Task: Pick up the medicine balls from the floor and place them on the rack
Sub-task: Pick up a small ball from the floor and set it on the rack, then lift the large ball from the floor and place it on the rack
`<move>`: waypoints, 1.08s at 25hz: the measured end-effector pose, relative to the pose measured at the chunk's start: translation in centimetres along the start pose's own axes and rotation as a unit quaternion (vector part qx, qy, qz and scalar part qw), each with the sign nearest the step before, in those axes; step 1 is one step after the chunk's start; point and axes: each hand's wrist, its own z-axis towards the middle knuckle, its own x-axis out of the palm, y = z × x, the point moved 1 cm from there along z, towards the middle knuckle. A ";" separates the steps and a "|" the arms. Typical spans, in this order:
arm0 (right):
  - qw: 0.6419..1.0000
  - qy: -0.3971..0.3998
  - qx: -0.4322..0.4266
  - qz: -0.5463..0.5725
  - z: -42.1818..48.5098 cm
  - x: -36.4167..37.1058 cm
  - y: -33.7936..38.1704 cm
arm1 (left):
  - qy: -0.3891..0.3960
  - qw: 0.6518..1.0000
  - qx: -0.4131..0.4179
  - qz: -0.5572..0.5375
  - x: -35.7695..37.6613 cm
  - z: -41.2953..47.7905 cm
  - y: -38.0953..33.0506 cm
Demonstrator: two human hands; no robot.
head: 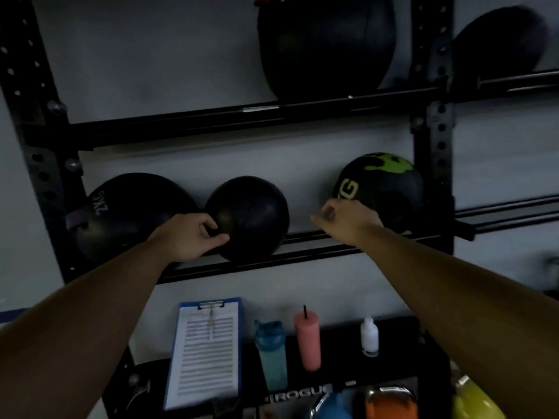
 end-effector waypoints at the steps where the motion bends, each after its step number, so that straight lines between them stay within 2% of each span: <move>1: 1.000 -0.009 0.017 -0.005 -2.5 -0.7 0.0 | 0.017 1.000 0.017 0.004 0.3 -1.8 0.0; 5: 0.995 -0.032 0.089 -0.021 -13.9 -3.2 -0.2 | 0.060 0.994 0.087 -0.005 0.2 -8.9 -0.6; 9: 0.984 -0.040 0.159 -0.066 -25.5 -7.4 -1.2 | 0.081 0.986 0.133 -0.051 1.3 -14.7 -4.3; 13: 0.968 -0.026 0.225 -0.110 -36.4 -12.6 -2.4 | 0.137 0.968 0.203 -0.052 2.9 -20.5 -12.5; 16: 0.957 -0.051 0.260 -0.120 -43.1 -16.9 -4.1 | 0.153 0.952 0.256 -0.073 3.2 -24.6 -19.3; 23: 0.936 -0.073 0.333 -0.086 -60.4 -22.8 -10.8 | 0.180 0.932 0.290 -0.119 6.8 -36.8 -33.6; 27: 0.921 -0.036 0.381 -0.074 -71.5 -24.1 -16.8 | 0.228 0.911 0.317 -0.137 13.1 -46.6 -43.2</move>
